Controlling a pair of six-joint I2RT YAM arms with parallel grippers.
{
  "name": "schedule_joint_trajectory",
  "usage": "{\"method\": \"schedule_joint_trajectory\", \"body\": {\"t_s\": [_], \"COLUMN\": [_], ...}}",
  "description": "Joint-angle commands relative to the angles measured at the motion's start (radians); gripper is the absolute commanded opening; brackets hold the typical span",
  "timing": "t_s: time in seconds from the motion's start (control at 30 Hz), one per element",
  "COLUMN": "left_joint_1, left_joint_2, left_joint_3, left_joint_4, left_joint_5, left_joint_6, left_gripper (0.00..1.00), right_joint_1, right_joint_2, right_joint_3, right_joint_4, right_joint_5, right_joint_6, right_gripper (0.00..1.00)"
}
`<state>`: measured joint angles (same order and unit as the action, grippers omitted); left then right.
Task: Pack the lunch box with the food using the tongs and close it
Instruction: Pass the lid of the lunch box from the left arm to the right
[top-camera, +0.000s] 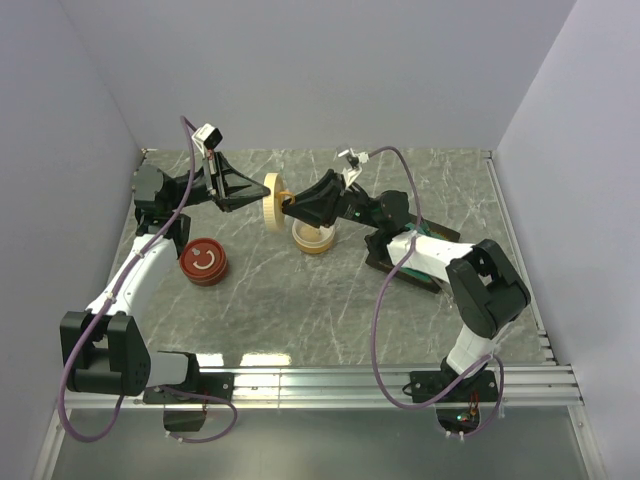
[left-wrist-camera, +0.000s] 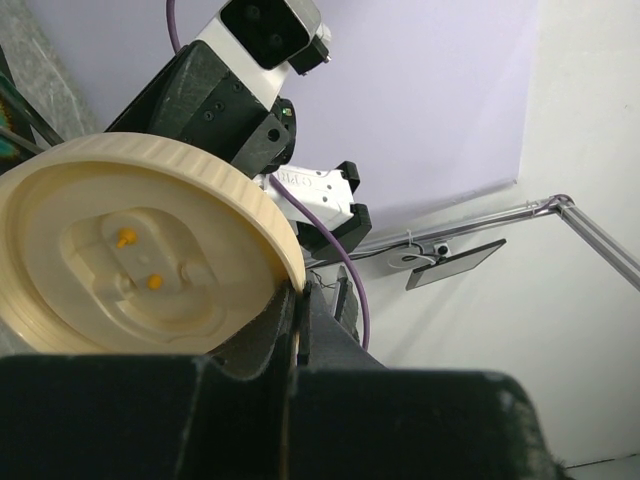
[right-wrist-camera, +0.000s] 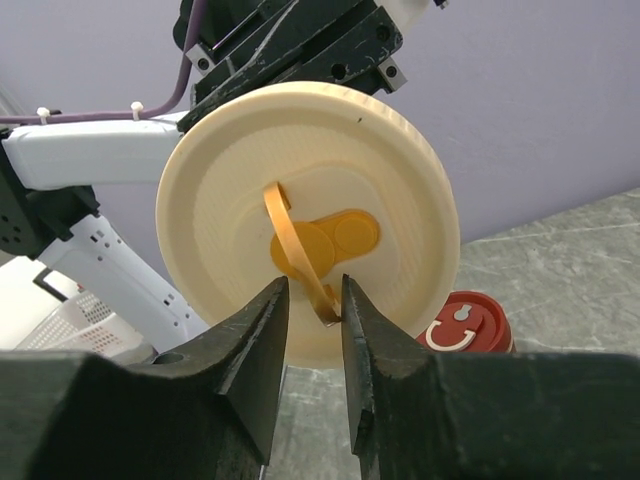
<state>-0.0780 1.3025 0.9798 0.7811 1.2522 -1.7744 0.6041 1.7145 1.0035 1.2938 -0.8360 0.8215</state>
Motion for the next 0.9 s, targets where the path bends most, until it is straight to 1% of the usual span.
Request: {"method": "schedule_joint_trajectory", "body": {"t_s": [0.0, 0.1, 0.17, 0.2, 0.27, 0.3, 0.33, 0.4, 0.43, 0.47, 0.53, 0.57, 0.6, 0.63, 0.67, 0.7, 0.73, 0.77, 0.8, 0.83, 0.87], "left_joint_1": [-0.005, -0.005, -0.005, -0.005, -0.005, -0.005, -0.005, -0.005, -0.002, 0.0, 0.004, 0.01, 0.015, 0.027, 0.033, 0.05, 0.061, 0.07, 0.099, 0.112, 0.124], "left_joint_2": [-0.02, -0.019, -0.017, -0.016, -0.016, -0.017, -0.017, -0.022, -0.029, -0.034, -0.045, -0.046, -0.052, -0.055, -0.058, -0.071, -0.077, -0.083, -0.095, -0.103, -0.109], "left_joint_3": [-0.004, -0.007, -0.006, -0.003, 0.002, 0.005, 0.01, 0.016, 0.023, 0.025, 0.014, 0.011, 0.002, -0.004, -0.009, -0.018, -0.02, -0.024, -0.017, -0.007, 0.006], "left_joint_4": [0.043, 0.046, 0.049, 0.044, 0.041, 0.018, -0.002, -0.089, -0.129, -0.155, -0.178, -0.184, -0.189, -0.203, -0.215, -0.232, -0.267, -0.282, -0.31, -0.421, -0.48], "left_joint_5": [0.003, 0.0, 0.0, -0.002, -0.004, -0.005, -0.007, -0.013, -0.016, -0.026, -0.033, -0.034, -0.034, -0.036, -0.034, -0.036, -0.037, -0.04, -0.043, -0.048, -0.053], "left_joint_6": [0.007, 0.006, 0.004, 0.009, 0.015, 0.024, 0.036, 0.096, 0.124, 0.163, 0.176, 0.181, 0.19, 0.199, 0.226, 0.243, 0.259, 0.298, 0.329, 0.416, 0.468], "left_gripper": [0.0, 0.0, 0.0, 0.0, 0.0, 0.0, 0.0, 0.0, 0.03, 0.07, 0.19, 0.32, 0.38, 0.52, 0.62, 0.69, 0.82, 0.88, 0.97, 0.99, 0.99], "right_joint_1": [0.0, -0.004, -0.004, -0.006, -0.004, -0.004, -0.004, -0.006, -0.007, -0.009, -0.012, -0.018, -0.02, -0.029, -0.032, -0.036, -0.043, -0.044, -0.044, -0.047, -0.046], "right_joint_2": [0.002, -0.009, -0.013, -0.018, -0.026, -0.029, -0.033, -0.047, -0.053, -0.07, -0.09, -0.11, -0.122, -0.134, -0.162, -0.176, -0.202, -0.214, -0.225, -0.237, -0.24], "right_joint_3": [0.05, 0.043, 0.034, 0.032, 0.026, 0.023, 0.021, 0.018, 0.027, 0.03, 0.033, 0.033, 0.037, 0.037, 0.037, 0.049, 0.058, 0.072, 0.11, 0.136, 0.167], "right_joint_4": [0.279, 0.274, 0.272, 0.272, 0.277, 0.274, 0.271, 0.251, 0.231, 0.175, 0.112, 0.037, -0.009, -0.054, -0.171, -0.247, -0.41, -0.498, -0.589, -0.798, -0.897], "right_joint_5": [0.025, 0.028, 0.028, 0.028, 0.029, 0.029, 0.029, 0.028, 0.009, 0.0, -0.015, -0.031, -0.041, -0.049, -0.06, -0.063, -0.066, -0.06, -0.054, -0.039, -0.003], "right_joint_6": [0.013, 0.013, 0.01, 0.011, 0.016, 0.019, 0.021, 0.03, 0.03, 0.024, -0.016, -0.027, -0.053, -0.07, -0.094, -0.163, -0.206, -0.302, -0.353, -0.408, -0.527], "right_gripper": [0.34, 0.34, 0.31, 0.25, 0.14, 0.03, 0.0, 0.0, 0.0, 0.0, 0.0, 0.0, 0.0, 0.0, 0.0, 0.0, 0.0, 0.0, 0.0, 0.0, 0.0]}}
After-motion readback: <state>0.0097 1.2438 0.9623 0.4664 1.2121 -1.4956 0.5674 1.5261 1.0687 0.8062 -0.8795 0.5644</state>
